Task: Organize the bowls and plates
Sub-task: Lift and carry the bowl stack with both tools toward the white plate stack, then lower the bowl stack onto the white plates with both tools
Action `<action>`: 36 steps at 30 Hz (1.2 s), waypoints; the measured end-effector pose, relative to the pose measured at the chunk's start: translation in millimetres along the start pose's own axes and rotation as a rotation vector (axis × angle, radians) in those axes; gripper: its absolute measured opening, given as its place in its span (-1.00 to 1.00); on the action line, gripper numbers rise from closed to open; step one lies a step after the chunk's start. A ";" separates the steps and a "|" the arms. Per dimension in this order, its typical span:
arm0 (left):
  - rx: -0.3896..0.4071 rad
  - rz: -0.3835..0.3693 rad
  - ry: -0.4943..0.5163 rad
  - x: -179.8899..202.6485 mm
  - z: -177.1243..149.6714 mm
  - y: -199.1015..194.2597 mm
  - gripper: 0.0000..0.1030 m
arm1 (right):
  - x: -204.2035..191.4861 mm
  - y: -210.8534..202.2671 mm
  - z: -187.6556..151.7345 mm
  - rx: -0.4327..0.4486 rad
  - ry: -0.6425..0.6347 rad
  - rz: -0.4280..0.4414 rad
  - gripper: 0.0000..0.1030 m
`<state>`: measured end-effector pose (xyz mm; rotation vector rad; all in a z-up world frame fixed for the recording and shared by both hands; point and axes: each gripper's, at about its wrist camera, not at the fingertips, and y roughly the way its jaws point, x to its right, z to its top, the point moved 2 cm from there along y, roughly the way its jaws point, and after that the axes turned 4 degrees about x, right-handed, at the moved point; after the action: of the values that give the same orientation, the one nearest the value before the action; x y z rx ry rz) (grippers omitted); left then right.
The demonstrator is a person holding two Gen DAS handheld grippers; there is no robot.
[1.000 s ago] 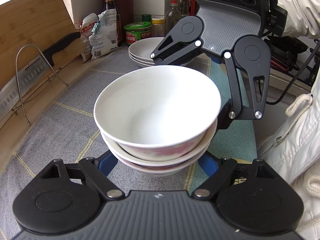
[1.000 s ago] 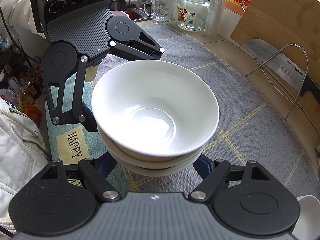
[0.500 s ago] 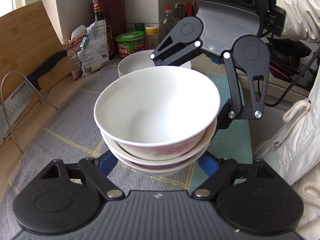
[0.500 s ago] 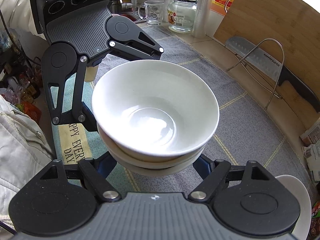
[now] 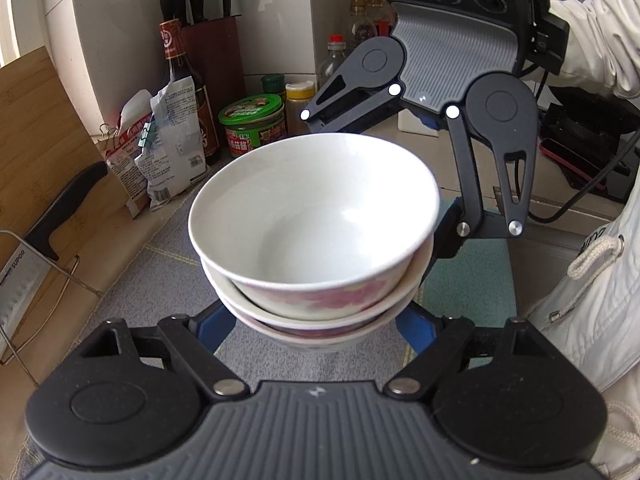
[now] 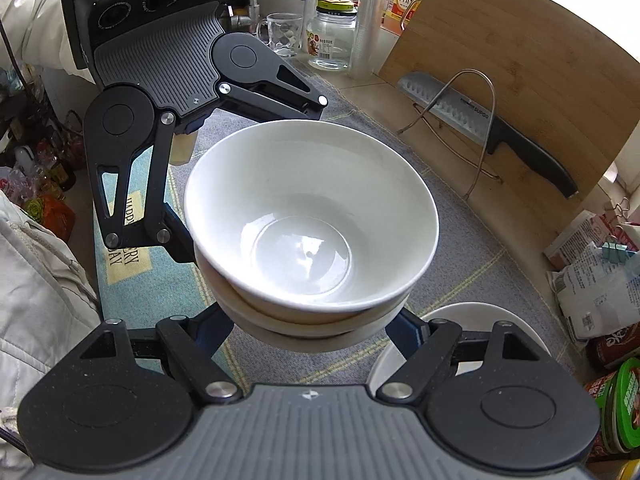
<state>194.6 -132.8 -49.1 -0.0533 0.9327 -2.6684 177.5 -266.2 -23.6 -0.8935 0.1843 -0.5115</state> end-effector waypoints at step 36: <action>-0.018 -0.055 0.088 -19.8 71.7 120.8 0.67 | 101.9 -34.0 -85.4 -0.041 0.106 -0.135 0.66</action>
<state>257.0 -259.2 -65.5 0.0354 0.9967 -2.7323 223.0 -394.1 -44.3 -0.9234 0.2328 -0.6837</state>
